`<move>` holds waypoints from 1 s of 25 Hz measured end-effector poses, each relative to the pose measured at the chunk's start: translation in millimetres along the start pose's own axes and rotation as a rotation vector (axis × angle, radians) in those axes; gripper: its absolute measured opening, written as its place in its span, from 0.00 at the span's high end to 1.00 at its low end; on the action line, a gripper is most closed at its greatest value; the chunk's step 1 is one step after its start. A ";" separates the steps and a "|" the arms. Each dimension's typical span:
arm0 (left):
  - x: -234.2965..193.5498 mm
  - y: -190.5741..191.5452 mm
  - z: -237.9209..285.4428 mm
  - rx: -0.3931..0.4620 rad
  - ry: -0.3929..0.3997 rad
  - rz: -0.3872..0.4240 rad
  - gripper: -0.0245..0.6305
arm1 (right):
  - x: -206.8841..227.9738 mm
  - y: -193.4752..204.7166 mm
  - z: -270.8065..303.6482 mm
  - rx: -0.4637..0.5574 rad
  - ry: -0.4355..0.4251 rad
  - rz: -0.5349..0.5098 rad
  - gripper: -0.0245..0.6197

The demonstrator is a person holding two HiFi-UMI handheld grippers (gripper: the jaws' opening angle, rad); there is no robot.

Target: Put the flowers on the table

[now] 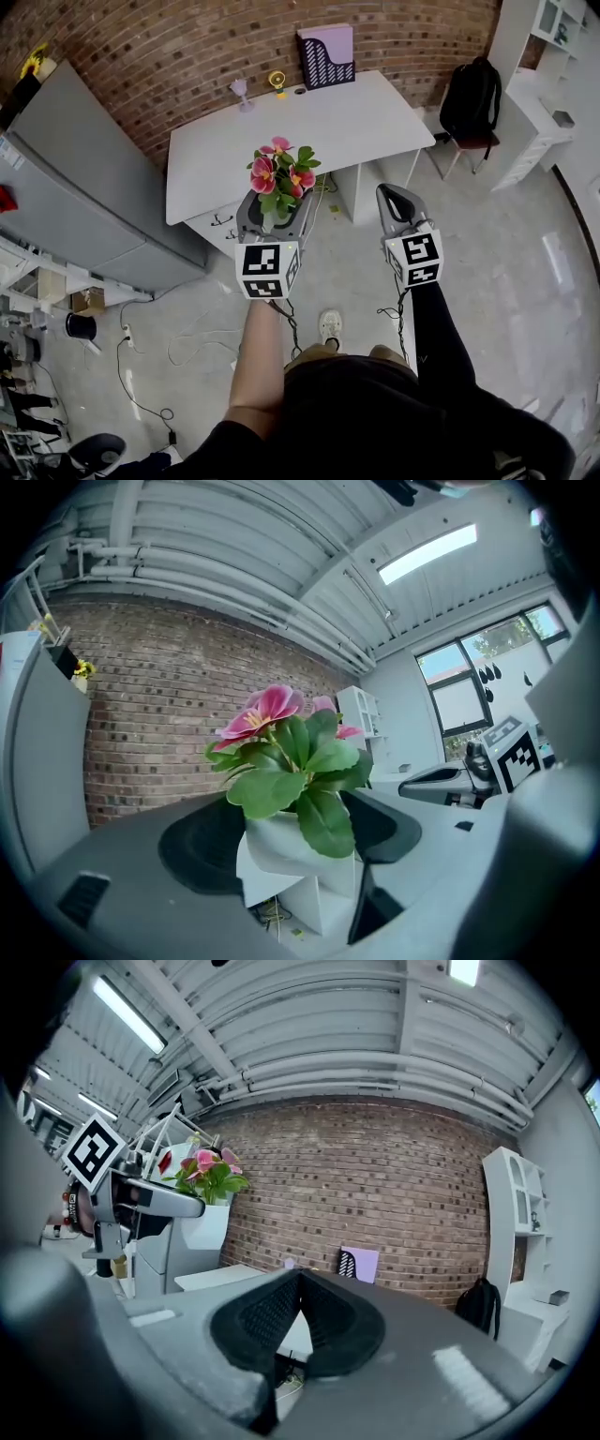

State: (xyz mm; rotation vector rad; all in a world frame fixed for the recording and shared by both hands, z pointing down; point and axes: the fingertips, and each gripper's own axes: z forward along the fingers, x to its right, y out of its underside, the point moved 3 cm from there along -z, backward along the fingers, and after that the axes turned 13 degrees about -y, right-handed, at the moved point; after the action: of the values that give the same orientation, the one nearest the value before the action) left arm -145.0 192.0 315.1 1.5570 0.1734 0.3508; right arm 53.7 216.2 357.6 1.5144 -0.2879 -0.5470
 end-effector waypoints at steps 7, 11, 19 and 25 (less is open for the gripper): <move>-35.1 -3.4 77.2 0.010 0.041 0.002 0.45 | 34.4 -4.1 72.9 0.008 0.041 0.004 0.96; -54.4 -1.4 107.2 0.010 0.049 -0.007 0.44 | 44.9 -4.5 103.8 0.005 0.046 0.013 0.96; -66.7 8.3 151.0 -0.013 0.074 -0.042 0.45 | 65.0 7.2 137.4 -0.027 0.039 0.013 0.96; -77.7 13.0 184.4 -0.032 0.073 -0.065 0.45 | 84.1 4.5 168.6 -0.016 0.023 0.012 0.96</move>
State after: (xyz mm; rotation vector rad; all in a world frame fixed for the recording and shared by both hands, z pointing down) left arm -159.1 -7.9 322.1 1.5047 0.2741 0.3579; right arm 40.6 28.2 358.3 1.5014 -0.2744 -0.5209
